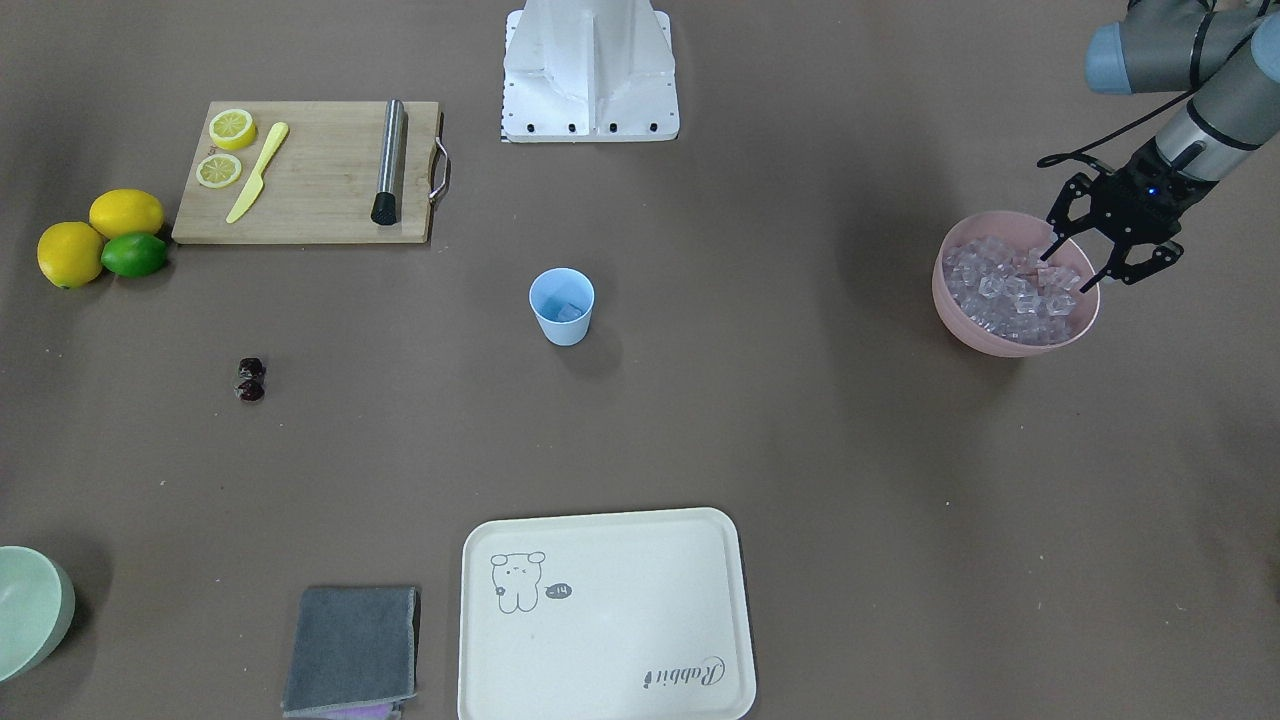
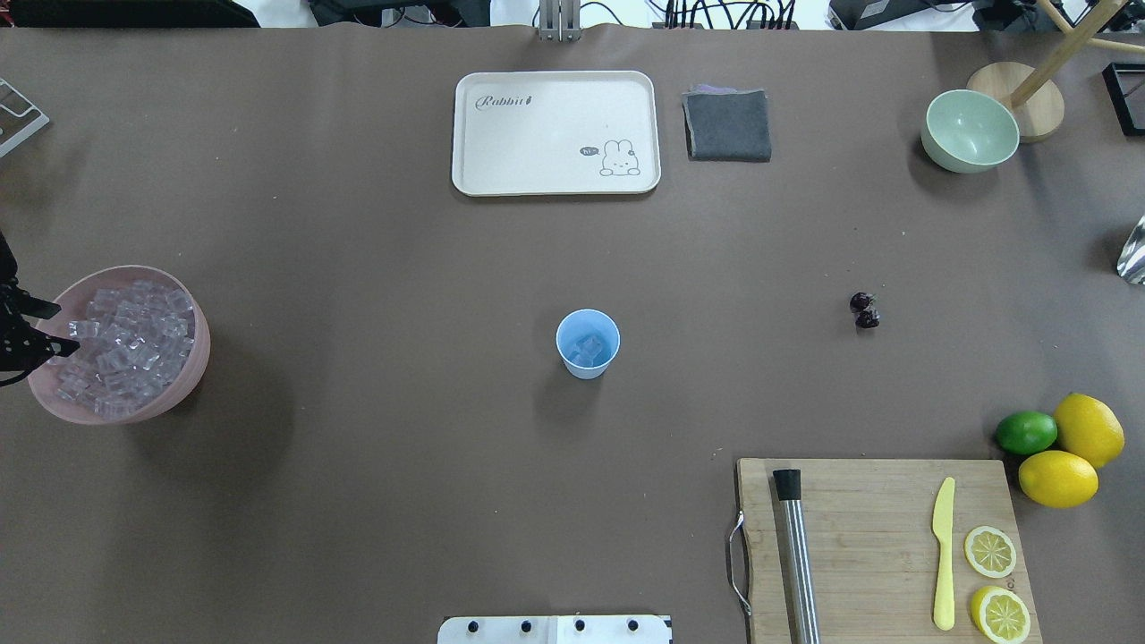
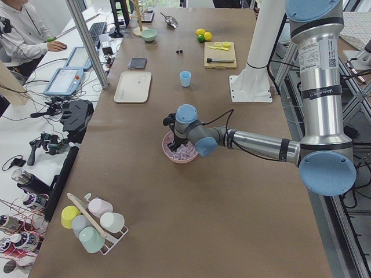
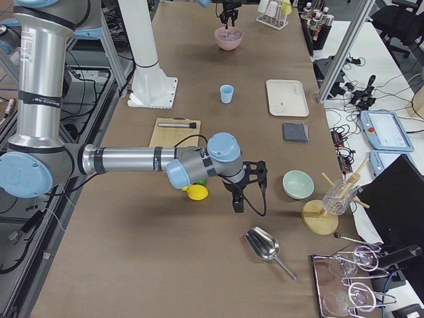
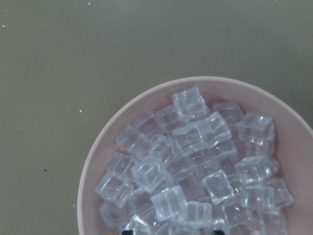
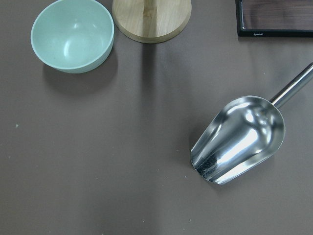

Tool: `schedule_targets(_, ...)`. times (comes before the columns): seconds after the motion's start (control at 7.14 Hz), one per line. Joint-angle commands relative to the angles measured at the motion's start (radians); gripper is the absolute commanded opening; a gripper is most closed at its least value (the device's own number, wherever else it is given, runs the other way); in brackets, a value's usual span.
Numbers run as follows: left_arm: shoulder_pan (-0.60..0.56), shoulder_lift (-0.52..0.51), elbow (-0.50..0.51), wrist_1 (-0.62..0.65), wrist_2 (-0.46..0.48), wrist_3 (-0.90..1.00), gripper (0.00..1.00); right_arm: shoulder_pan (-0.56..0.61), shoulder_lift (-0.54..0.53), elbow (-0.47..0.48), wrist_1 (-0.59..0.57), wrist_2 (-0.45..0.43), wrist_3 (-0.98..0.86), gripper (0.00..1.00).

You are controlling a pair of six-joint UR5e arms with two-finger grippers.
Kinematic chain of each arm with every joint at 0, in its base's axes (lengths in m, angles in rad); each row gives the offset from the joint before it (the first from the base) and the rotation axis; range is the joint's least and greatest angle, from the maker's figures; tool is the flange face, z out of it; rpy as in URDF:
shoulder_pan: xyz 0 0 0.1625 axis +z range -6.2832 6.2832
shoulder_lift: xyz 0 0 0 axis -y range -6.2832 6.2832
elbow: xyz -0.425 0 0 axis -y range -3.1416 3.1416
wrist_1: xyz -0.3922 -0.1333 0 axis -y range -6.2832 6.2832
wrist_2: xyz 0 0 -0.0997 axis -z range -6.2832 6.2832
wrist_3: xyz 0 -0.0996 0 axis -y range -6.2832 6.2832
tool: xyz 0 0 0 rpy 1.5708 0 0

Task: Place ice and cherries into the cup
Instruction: 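Lower the left gripper into the ice bowl and grasp another ice cube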

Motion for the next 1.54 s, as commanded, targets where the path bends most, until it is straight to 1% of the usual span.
schedule_targets(0.0, 0.012, 0.009, 0.006, 0.001, 0.082, 0.021, 0.57, 0.000, 0.000, -0.001, 0.000, 0.000, 0.000, 1.00)
schedule_targets(0.42, 0.015, 0.006, 0.017, 0.002, 0.092, 0.021, 0.55, 0.000, 0.000, -0.004, -0.002, 0.000, 0.000, 1.00)
schedule_targets(0.84, 0.059, 0.000, 0.004, -0.001, 0.099, 0.022, 0.55, 0.000, 0.000, -0.010, 0.000, 0.000, 0.000, 1.00)
schedule_targets(0.98, 0.077, 0.001, 0.004, -0.001, 0.122, 0.041, 0.55, 0.000, 0.000, -0.010, 0.000, 0.000, 0.000, 1.00)
schedule_targets(1.26, 0.081, 0.006, 0.004, -0.001, 0.138, 0.076, 0.56, 0.000, 0.000, -0.019, 0.002, 0.000, 0.000, 1.00)
schedule_targets(1.4, 0.099, 0.008, 0.006, 0.001, 0.167, 0.091, 0.56, 0.000, 0.000, -0.019, 0.002, 0.000, 0.000, 1.00)
